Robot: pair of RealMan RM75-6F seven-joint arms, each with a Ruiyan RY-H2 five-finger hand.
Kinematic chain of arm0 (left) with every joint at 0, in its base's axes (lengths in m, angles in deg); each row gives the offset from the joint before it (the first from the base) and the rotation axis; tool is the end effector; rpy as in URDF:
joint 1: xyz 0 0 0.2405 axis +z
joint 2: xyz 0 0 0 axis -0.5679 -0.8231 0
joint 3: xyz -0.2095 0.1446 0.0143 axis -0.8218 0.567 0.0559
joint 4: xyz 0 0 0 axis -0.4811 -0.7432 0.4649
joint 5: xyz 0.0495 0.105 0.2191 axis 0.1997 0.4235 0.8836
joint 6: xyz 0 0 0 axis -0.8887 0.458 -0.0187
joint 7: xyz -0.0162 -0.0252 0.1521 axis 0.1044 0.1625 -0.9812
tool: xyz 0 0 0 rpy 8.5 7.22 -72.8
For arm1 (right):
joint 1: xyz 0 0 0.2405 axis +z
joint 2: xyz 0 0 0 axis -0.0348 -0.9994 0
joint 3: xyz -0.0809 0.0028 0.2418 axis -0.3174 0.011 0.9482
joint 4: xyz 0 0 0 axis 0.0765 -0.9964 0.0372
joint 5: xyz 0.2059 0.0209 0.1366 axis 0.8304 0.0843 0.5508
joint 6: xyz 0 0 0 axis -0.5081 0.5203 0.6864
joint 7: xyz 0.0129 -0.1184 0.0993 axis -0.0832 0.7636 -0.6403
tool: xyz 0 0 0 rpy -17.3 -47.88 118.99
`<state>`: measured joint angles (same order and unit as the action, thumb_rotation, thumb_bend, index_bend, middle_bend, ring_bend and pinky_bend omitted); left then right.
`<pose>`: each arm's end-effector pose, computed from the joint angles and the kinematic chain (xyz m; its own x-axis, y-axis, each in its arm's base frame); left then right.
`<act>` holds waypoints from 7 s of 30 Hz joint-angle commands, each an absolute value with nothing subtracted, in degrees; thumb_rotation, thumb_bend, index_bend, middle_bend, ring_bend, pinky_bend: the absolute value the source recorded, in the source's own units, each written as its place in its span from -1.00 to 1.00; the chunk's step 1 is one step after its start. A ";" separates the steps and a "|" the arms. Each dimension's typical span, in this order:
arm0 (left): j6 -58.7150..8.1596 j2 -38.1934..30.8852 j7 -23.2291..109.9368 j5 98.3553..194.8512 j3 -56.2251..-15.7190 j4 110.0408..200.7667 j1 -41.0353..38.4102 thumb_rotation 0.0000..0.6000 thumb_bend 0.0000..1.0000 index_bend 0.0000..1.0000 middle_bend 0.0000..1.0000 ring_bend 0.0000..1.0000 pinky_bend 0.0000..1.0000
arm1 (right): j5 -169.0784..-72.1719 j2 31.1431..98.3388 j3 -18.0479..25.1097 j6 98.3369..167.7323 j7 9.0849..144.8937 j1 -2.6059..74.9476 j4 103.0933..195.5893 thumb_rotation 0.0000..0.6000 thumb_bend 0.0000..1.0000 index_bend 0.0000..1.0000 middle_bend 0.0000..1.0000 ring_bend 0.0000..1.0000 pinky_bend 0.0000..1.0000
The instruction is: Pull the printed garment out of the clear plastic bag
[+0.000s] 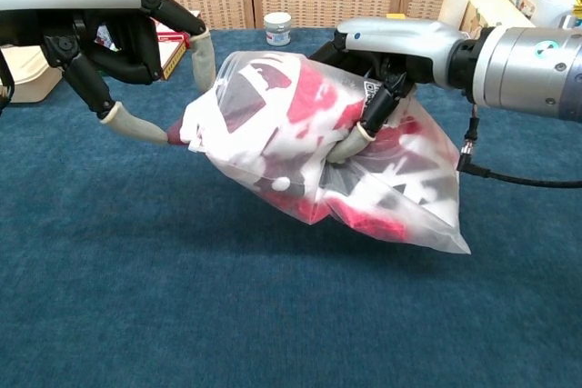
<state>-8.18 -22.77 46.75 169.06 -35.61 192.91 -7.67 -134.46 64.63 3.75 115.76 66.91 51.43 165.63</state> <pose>-0.0934 0.2983 0.0187 0.3762 0.4346 0.8183 0.7989 -0.5994 -0.0489 -0.0733 -0.3508 -0.0528 0.1875 -0.5013 0.8447 -0.8583 -0.5018 -0.1073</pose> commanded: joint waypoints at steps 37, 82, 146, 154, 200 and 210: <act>-5.25 -18.09 53.54 163.73 -36.08 189.97 -11.71 1.00 -0.68 -0.05 1.00 1.00 0.83 | -134.08 61.59 4.62 117.13 63.84 49.80 168.20 1.00 -0.57 0.84 0.93 1.00 1.00; -0.72 -14.40 56.13 164.43 -35.77 184.44 -17.13 1.00 0.06 0.42 1.00 1.00 0.90 | -131.75 61.64 4.47 116.99 66.37 48.98 169.49 1.00 -0.57 0.84 0.93 1.00 1.00; -0.17 -0.60 63.77 169.71 -32.32 159.06 -20.93 1.00 0.02 0.44 1.00 1.00 0.90 | -156.45 60.34 -6.12 137.24 59.16 41.42 150.17 1.00 -0.69 -0.54 -0.44 -0.39 -0.45; 0.37 -2.11 62.55 169.01 -32.70 160.43 -21.59 1.00 0.02 0.44 1.00 1.00 0.90 | -168.17 63.49 -12.56 147.96 57.23 39.15 138.71 1.00 -0.75 -0.37 -0.09 0.13 -0.07; 1.58 -5.19 57.15 165.04 -32.78 164.74 -21.72 1.00 0.02 0.44 1.00 1.00 0.90 | -175.73 86.15 -19.38 170.61 57.93 39.60 94.98 1.00 -0.89 -0.26 0.50 0.88 1.00; 1.75 -5.19 56.37 164.26 -33.18 165.37 -21.82 1.00 0.02 0.44 1.00 1.00 0.90 | -175.04 88.49 -19.70 170.57 57.98 42.16 94.30 1.00 -0.89 -0.20 0.51 0.90 1.00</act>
<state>1.74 -5.19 56.36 164.26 -33.18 165.37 -21.82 -175.08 88.40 -19.64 170.65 57.96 42.09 94.35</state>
